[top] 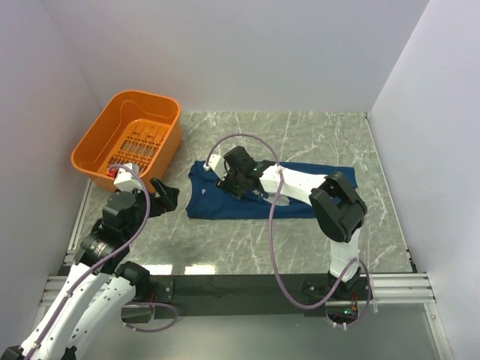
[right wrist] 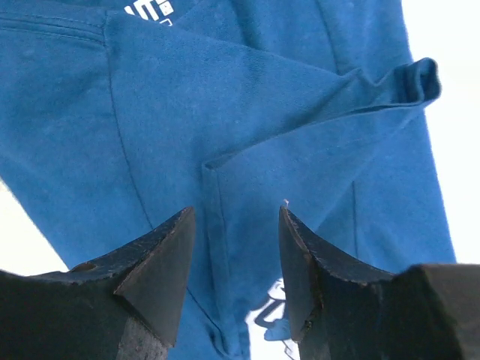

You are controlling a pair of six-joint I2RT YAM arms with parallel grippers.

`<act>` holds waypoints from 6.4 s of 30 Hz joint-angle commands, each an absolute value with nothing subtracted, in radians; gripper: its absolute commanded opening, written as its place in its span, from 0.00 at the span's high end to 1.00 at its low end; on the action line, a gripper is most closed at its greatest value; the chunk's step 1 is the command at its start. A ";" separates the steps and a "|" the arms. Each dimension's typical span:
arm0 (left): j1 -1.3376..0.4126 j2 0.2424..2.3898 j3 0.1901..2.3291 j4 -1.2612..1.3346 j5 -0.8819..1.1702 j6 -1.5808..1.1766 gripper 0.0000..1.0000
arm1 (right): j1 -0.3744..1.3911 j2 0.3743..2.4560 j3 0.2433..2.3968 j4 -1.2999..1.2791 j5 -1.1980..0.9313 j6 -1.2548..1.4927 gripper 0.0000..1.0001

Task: Fold and stack the t-shirts

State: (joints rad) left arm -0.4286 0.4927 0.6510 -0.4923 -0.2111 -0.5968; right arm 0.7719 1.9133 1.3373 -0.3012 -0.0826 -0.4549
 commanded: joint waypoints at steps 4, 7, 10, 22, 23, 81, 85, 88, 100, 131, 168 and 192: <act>-0.423 0.505 0.643 -0.439 -0.187 -0.586 0.11 | 0.804 1.957 1.413 -0.298 -0.005 -0.397 0.48; -0.423 0.502 0.640 -0.433 -0.179 -0.583 0.11 | 0.808 1.985 1.436 -0.316 -0.002 -0.393 0.56; -0.423 0.491 0.634 -0.428 -0.173 -0.583 0.11 | 0.807 1.999 1.445 -0.328 -0.002 -0.394 0.68; -0.425 0.485 0.632 -0.423 -0.167 -0.584 0.11 | 0.740 1.878 1.425 -0.307 -0.003 -0.365 1.00; -0.423 0.485 0.632 -0.425 -0.164 -0.584 0.11 | 0.723 1.872 1.421 -0.299 -0.003 -0.361 1.00; -0.500 1.265 0.483 -0.077 -0.290 -1.220 0.74 | -0.092 1.235 1.085 -0.736 -0.592 -0.650 0.45; -0.499 1.310 0.557 -0.120 -0.391 -1.157 0.79 | -0.113 1.217 1.062 -0.745 -0.595 -0.670 0.45; -0.497 1.316 0.606 -0.159 -0.468 -1.121 0.80 | -0.123 1.200 1.045 -0.744 -0.591 -0.686 0.45; -0.500 1.183 0.684 -0.135 -0.358 -0.876 0.25 | 0.089 1.402 1.199 -0.844 -0.709 -0.749 0.46; -0.502 0.480 0.609 -0.420 -0.140 -0.747 0.06 | 0.617 2.562 2.367 -0.890 -0.127 -0.186 1.00; -0.500 0.725 0.525 -0.115 0.127 -0.818 0.07 | 0.245 2.505 2.425 -0.867 -0.141 -0.123 0.99; -0.532 1.663 0.946 -0.173 -0.235 -1.149 0.36 | 0.092 1.721 1.549 -0.801 -0.661 -0.486 0.49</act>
